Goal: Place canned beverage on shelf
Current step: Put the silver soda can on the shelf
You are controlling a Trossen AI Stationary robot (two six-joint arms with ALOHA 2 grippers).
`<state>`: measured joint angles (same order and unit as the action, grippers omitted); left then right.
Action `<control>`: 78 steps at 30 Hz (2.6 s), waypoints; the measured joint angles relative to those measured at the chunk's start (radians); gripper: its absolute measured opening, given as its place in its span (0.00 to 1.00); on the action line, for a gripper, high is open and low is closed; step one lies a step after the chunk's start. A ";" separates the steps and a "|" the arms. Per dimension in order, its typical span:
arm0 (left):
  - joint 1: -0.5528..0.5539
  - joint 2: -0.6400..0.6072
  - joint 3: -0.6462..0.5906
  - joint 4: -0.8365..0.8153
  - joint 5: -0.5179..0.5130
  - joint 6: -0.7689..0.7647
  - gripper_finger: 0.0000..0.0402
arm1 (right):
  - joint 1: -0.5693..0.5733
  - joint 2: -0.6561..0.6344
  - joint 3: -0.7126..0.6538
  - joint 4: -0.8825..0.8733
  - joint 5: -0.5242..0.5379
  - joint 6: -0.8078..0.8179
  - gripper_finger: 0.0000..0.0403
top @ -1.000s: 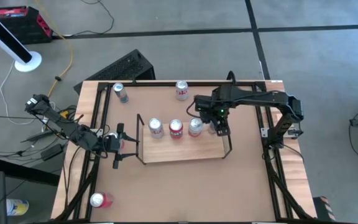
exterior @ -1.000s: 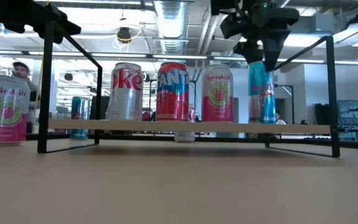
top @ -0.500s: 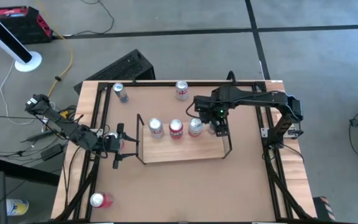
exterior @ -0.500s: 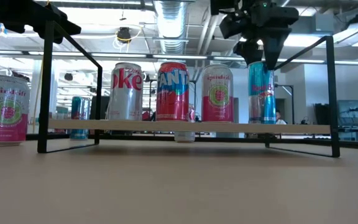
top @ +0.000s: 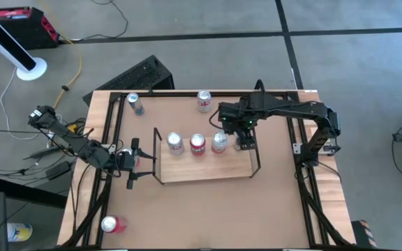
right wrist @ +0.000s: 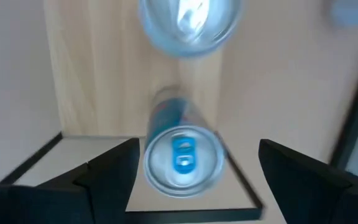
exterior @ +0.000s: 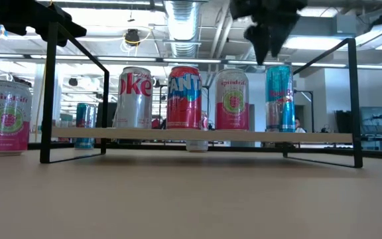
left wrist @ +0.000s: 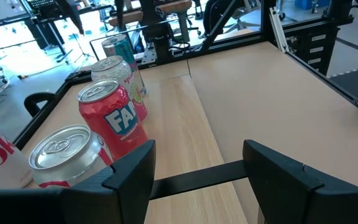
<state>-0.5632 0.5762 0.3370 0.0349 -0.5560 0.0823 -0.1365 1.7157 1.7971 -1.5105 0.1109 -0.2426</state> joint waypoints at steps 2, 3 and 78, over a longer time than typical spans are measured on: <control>0.000 0.000 0.000 0.000 0.000 0.000 0.57 | 0.003 0.000 0.048 0.000 0.001 0.021 0.87; 0.000 0.000 0.000 0.000 0.000 0.000 0.57 | 0.006 0.000 0.073 0.000 0.001 0.035 0.87; 0.029 0.000 -0.001 0.141 0.018 -0.434 0.57 | 0.620 -0.282 -0.446 0.613 0.306 0.556 0.87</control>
<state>-0.5347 0.5766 0.3360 0.1763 -0.5377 -0.3516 0.4839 1.4340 1.3510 -0.8970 0.4164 0.3132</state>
